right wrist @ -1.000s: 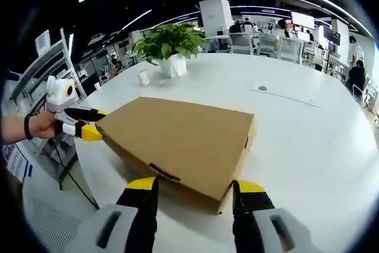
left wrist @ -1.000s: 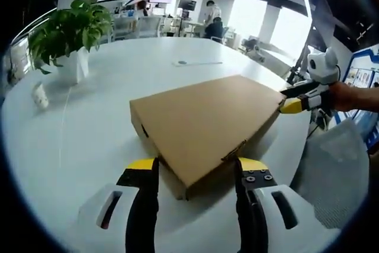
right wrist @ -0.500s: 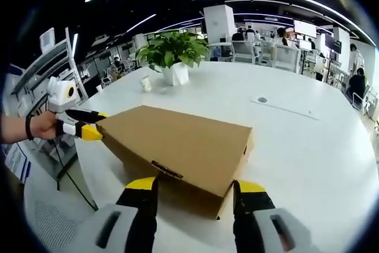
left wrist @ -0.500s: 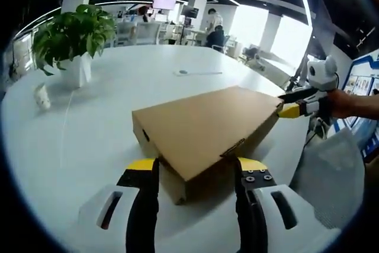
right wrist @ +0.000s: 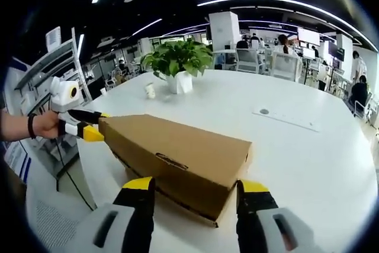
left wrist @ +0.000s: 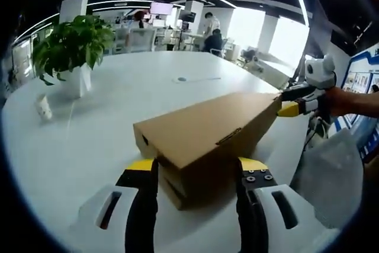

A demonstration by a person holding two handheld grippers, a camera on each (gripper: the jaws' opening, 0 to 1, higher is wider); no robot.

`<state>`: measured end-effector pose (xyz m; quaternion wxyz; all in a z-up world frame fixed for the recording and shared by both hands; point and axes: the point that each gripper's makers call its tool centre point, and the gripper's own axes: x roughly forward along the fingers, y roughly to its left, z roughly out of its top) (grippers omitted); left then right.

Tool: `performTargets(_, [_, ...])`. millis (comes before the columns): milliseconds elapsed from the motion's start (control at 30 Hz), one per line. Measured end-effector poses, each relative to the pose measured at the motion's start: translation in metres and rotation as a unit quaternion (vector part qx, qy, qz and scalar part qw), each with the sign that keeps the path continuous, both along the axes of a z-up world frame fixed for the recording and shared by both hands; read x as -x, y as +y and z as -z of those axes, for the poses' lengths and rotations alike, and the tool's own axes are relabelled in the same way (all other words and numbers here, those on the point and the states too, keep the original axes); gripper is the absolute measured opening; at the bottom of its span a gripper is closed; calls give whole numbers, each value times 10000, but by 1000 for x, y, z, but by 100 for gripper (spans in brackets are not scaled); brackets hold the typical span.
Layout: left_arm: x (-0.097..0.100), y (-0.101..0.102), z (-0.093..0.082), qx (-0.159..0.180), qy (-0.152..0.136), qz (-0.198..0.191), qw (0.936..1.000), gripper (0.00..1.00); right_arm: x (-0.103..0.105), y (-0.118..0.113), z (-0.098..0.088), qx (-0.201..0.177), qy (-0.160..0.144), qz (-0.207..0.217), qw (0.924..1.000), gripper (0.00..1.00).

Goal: Operate the shoe box by opening the lid, removing the specified soft item, and placing it in the target area until the item is outside and the box remains undamaged.

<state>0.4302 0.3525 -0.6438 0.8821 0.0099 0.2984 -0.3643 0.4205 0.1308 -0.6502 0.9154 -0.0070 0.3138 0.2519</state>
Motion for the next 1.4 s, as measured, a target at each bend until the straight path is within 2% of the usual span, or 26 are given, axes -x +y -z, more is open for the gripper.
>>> performTargets(267, [-3, 0, -5, 30, -72, 22, 10000, 51, -1, 1, -5, 214, -158, -225, 9994, 54])
performTargets(300, [-3, 0, -5, 22, -83, 30, 10000, 51, -1, 0, -5, 396, -245, -364, 9983, 54])
performTargets(400, [-5, 0, -8, -10, -144, 60, 9999, 52, -2, 0, -7, 482, -341, -398, 9975, 54])
performTargets(433, [-7, 1, -9, -119, -217, 59, 9997, 51, -4, 0, -8, 502, -386, -394, 9972, 54])
performTargets(667, [-16, 5, -16, -188, -348, 10, 9992, 45, -16, -7, -20, 502, -592, -249, 9967, 46])
performTargets(900, [-24, 8, -22, -313, -518, -73, 9981, 40, -24, -12, -25, 579, -714, -109, 9957, 39])
performTargets(1267, [-35, 12, -28, -334, -656, -270, 9969, 33, -33, -18, -30, 747, -904, 69, 9931, 30])
performTargets(1400, [-39, 14, -29, -419, -743, -339, 9958, 29, -37, -21, -33, 692, -948, 239, 9928, 26])
